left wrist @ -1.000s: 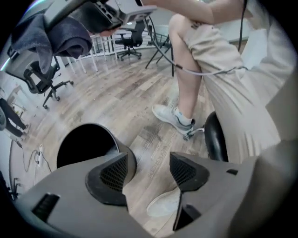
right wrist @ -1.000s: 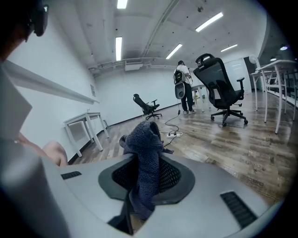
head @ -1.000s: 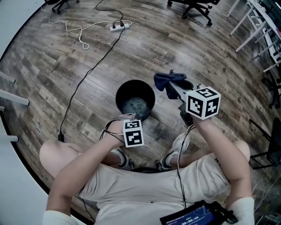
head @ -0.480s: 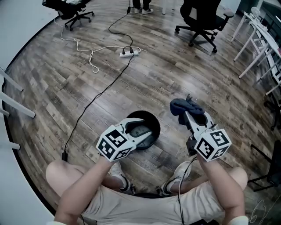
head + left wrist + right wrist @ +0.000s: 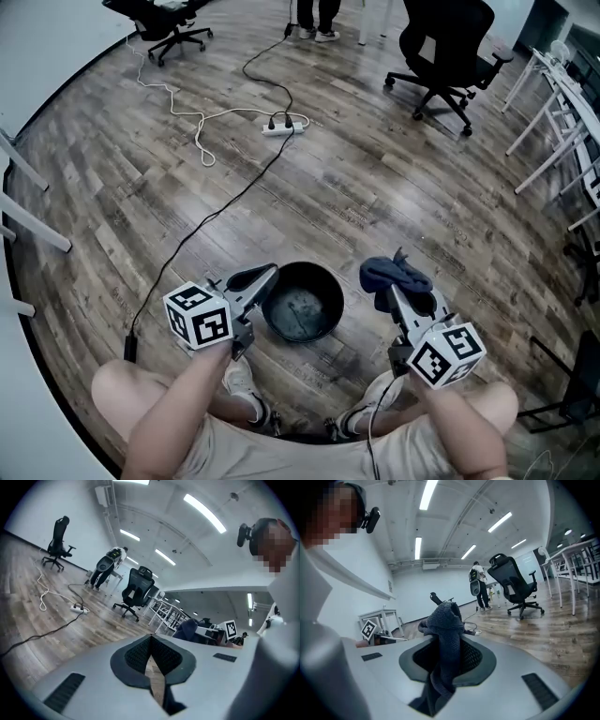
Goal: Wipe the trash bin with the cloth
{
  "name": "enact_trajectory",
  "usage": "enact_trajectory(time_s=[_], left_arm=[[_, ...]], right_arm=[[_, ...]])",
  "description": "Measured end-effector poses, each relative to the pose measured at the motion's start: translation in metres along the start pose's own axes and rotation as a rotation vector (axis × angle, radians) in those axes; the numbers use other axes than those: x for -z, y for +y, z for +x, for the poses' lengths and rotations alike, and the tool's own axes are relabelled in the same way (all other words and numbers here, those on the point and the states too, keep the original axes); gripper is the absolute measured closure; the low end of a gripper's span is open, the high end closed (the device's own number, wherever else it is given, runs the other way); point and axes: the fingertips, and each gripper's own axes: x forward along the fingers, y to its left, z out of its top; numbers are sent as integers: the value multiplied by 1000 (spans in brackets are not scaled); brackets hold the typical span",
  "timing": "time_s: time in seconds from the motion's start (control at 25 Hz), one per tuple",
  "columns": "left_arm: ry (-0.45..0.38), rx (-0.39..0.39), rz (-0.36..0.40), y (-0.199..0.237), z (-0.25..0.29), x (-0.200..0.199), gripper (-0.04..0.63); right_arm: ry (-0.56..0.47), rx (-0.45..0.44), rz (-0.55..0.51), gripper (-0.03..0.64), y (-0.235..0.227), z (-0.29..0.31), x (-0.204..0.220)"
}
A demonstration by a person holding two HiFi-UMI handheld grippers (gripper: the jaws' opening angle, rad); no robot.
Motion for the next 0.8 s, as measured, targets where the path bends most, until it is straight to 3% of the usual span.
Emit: enact_trajectory(time_s=[0.12,0.52,0.68,0.8], left_arm=[[-7,11,-33,4,5,-1,584],[-6,48,147,-9,2,-12,586],[-29,9,130,-5,0,-15,586],[-49,43,153,-20,0,-25,586]], right_arm=[[40,-37,-23,535,5,13,3],[43,-67,44,535,8,27,2],[40,-88,81,535,15,26,4],[38,-96,56,535,19,21,2]])
